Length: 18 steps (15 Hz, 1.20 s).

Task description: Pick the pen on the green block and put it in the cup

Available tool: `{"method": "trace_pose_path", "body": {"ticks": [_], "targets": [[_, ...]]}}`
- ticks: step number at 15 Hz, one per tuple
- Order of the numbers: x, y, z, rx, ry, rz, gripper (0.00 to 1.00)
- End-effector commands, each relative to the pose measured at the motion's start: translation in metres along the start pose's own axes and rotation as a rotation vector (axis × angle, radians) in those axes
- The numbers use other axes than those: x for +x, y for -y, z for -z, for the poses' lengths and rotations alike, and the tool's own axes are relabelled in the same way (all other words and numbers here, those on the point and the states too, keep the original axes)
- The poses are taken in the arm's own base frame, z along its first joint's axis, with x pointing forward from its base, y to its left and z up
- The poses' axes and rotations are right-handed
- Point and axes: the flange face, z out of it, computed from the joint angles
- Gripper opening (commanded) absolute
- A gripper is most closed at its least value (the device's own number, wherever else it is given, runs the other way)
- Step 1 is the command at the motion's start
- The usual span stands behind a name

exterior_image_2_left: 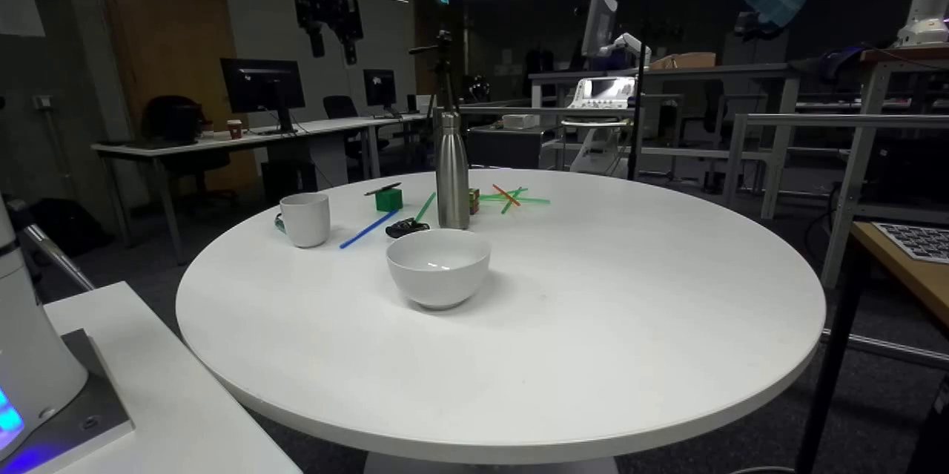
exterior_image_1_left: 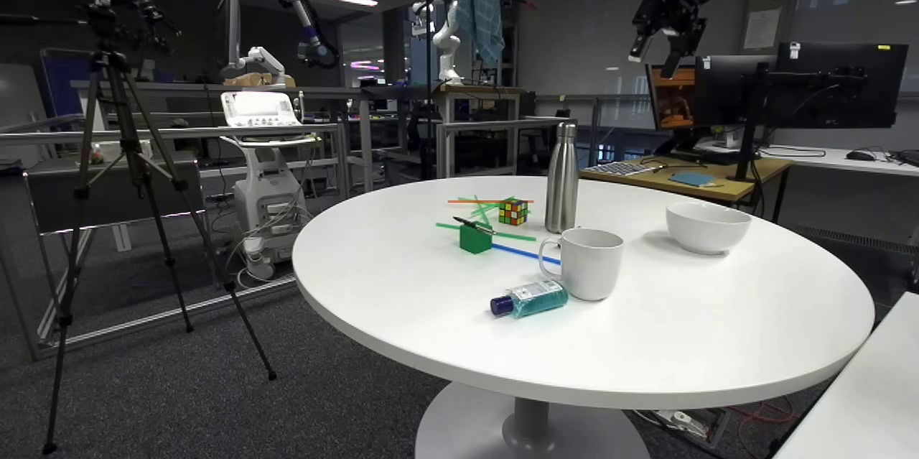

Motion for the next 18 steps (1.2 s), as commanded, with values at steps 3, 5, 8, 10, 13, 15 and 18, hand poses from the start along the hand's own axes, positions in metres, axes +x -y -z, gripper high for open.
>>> {"method": "trace_pose_path", "body": {"ticks": [3,5,8,10,13,15,18], "targets": [[0.037,0.016,-0.026,0.060,0.017,0.062,1.00],[0.052,0.027,-0.035,0.085,0.034,0.096,1.00],[0.078,0.046,-0.053,0.112,0.060,0.148,1.00],[0.094,0.059,-0.063,0.132,0.079,0.182,1.00],[0.116,0.075,-0.077,0.158,0.098,0.218,1.00],[0.127,0.081,-0.088,0.141,0.117,0.229,1.00],[0.137,0.087,-0.107,0.060,0.135,0.246,1.00]]}}
